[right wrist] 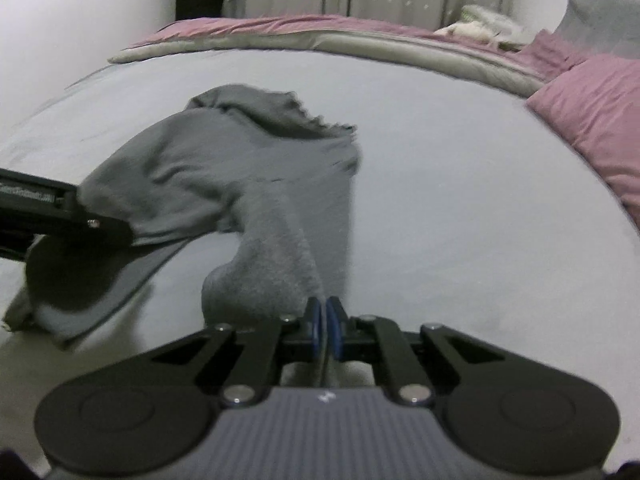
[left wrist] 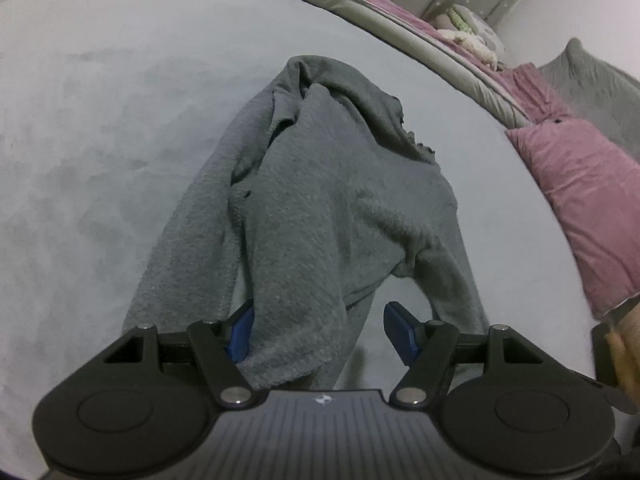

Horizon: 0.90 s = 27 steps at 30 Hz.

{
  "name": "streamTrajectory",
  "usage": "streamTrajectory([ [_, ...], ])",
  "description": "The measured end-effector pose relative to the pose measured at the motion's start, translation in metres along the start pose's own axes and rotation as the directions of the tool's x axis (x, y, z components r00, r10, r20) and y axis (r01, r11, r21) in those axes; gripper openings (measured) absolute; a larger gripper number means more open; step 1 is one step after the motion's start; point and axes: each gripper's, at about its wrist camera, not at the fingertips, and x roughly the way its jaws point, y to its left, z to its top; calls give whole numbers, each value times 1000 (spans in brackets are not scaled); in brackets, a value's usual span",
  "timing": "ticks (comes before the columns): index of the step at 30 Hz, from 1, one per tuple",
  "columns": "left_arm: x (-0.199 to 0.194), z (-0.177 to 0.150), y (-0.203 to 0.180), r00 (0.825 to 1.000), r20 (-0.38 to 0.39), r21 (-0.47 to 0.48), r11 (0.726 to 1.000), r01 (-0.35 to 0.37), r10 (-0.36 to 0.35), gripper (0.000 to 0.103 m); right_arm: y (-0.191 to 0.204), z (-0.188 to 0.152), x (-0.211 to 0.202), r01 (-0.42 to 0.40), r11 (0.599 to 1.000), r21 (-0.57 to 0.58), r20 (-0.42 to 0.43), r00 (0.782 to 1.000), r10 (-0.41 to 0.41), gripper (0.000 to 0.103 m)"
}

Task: Fold clothes

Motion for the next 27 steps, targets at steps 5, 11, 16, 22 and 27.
streamTrajectory([
  [5,-1,3,2,1000,-2,-28,999,24,-24,66,-26,7,-7,27,998,60,21,999,-28,7],
  [11,-5,5,4,999,11,-24,998,53,-53,66,-50,16,-11,91,993,80,54,994,-95,6],
  [16,-12,9,4,993,36,-22,994,111,-110,65,-86,30,-9,165,976,145,69,982,-176,6],
  [22,-20,14,10,991,68,-11,993,119,-118,64,-129,46,6,293,944,150,50,952,-304,6],
  [27,-21,18,19,994,78,-13,997,80,-79,64,-162,62,25,343,926,160,16,937,-350,6],
])
